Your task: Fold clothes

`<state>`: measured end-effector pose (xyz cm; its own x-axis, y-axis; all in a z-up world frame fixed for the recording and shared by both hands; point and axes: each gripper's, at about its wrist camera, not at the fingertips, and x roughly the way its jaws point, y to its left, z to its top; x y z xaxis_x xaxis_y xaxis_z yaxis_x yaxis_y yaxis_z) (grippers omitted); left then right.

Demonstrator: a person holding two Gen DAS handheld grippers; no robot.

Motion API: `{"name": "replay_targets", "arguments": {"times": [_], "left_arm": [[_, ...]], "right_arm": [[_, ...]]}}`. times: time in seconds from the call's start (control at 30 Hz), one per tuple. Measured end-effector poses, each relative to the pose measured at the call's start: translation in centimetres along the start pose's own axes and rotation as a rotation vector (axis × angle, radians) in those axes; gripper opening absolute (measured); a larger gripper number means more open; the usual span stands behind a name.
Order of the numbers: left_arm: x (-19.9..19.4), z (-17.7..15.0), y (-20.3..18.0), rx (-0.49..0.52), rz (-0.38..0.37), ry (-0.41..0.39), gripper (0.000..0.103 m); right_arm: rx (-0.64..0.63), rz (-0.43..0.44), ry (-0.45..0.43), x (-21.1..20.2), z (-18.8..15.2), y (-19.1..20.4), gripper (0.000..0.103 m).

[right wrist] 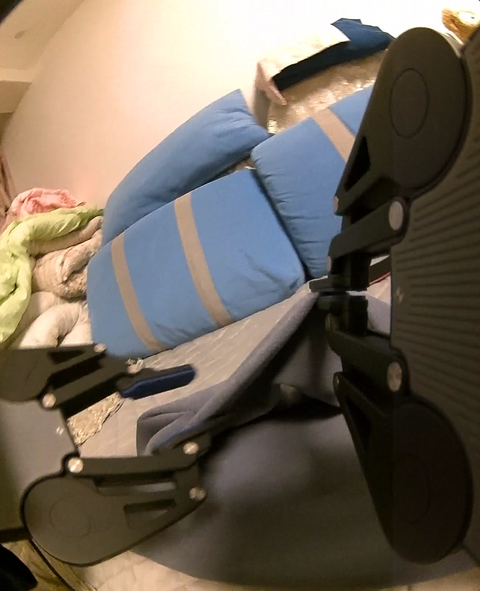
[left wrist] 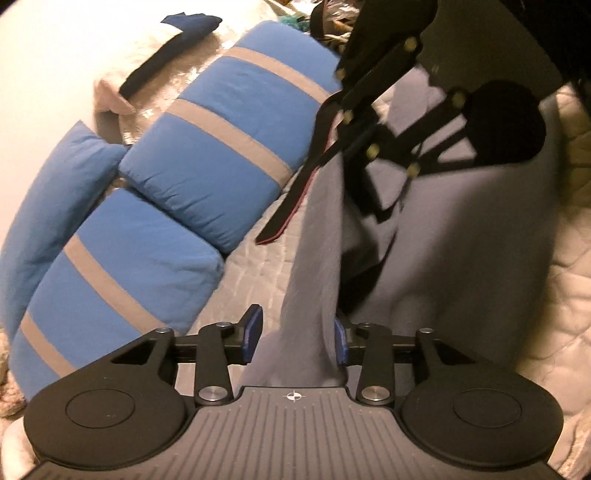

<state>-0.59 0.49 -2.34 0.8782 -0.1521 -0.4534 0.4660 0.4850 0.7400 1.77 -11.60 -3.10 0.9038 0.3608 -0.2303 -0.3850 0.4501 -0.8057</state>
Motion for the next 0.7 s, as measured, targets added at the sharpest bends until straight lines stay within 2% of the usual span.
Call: {"name": "replay_targets", "arguments": {"times": [0.17,0.3,0.43,0.53,0.6,0.7], "left_arm": [[0.0,0.2,-1.7,0.055,0.081,0.041,0.044],[0.7,-0.2,-4.4,0.211,0.149,0.096,0.044],[1.2,-1.5,-5.5,0.302,0.126,0.113,0.044],[1.3,-1.9,-5.8,0.365,0.107,0.098,0.044],[1.5,-2.0,-5.9,0.406,0.103,0.116,0.044],[1.9,-1.9,-5.2,0.384,0.119,0.147,0.044]], "right_arm": [[0.041,-0.003,0.020,0.1,-0.2,-1.0,0.005],[0.064,-0.039,0.036,0.4,-0.3,-1.5,0.005],[0.102,-0.065,0.049,0.6,-0.5,-2.4,0.005],[0.095,-0.069,0.047,0.3,-0.7,-2.6,0.005],[0.084,-0.073,0.049,0.2,-0.8,-2.6,0.005],[0.081,-0.087,0.072,0.2,-1.1,-2.8,0.005]]}}
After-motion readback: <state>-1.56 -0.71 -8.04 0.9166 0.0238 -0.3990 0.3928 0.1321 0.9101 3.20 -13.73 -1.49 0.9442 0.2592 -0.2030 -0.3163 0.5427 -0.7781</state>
